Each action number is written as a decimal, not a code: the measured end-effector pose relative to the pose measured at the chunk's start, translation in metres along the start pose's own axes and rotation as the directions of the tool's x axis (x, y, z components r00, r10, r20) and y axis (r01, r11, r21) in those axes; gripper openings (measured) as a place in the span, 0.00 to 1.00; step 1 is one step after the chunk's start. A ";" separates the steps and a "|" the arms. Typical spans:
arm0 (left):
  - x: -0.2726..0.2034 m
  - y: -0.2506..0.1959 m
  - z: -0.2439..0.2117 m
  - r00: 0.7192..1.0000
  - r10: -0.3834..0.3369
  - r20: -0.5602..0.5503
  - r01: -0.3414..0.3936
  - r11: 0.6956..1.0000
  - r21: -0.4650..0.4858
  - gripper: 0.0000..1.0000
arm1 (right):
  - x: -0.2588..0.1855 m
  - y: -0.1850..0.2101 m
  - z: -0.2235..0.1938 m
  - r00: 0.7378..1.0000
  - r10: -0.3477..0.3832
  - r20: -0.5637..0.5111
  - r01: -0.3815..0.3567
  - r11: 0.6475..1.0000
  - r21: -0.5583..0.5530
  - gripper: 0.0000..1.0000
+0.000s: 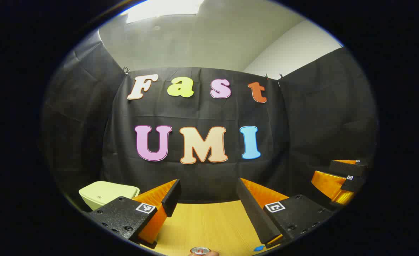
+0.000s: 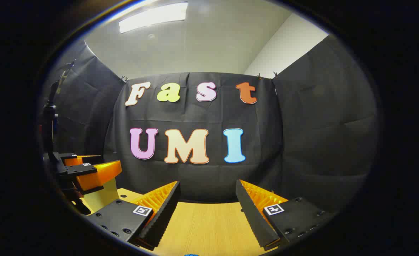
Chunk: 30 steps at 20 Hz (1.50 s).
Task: Press the lid of the desktop garbage bin to open it, pick up the crumpled paper on the desktop and throw it into the bin, then pick up the pop can on the desktop and drop it into the bin, and finally close the garbage bin lid.
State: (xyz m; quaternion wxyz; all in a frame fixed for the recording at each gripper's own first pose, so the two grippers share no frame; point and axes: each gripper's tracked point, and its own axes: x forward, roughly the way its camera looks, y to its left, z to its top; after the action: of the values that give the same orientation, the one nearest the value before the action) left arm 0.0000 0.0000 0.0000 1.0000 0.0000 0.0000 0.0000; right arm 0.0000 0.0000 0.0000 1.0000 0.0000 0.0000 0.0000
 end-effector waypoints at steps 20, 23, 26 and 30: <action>-0.016 0.046 -0.015 0.988 0.142 -0.062 -0.138 0.988 0.072 0.95 | 0.027 0.048 0.001 0.983 0.186 0.004 -0.186 0.981 0.061 0.98; -0.014 0.057 -0.013 0.984 0.166 -0.060 -0.162 0.984 0.068 0.95 | 0.033 0.045 -0.005 0.984 0.180 -0.018 -0.178 0.982 0.061 0.98; -0.012 0.058 -0.013 0.984 0.167 -0.058 -0.164 0.985 0.058 0.95 | 0.033 0.044 -0.013 0.983 0.180 -0.034 -0.178 0.982 0.059 0.98; -0.007 0.060 -0.013 0.987 0.150 -0.055 -0.147 0.988 0.057 0.74 | 0.036 0.041 -0.016 0.984 0.171 -0.043 -0.169 0.985 0.045 0.98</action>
State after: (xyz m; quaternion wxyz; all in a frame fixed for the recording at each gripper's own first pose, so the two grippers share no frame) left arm -0.0069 0.0600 -0.0128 0.9964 0.0262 0.0296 0.0744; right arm 0.0356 0.0410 -0.0156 0.9958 0.0207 0.0232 0.0856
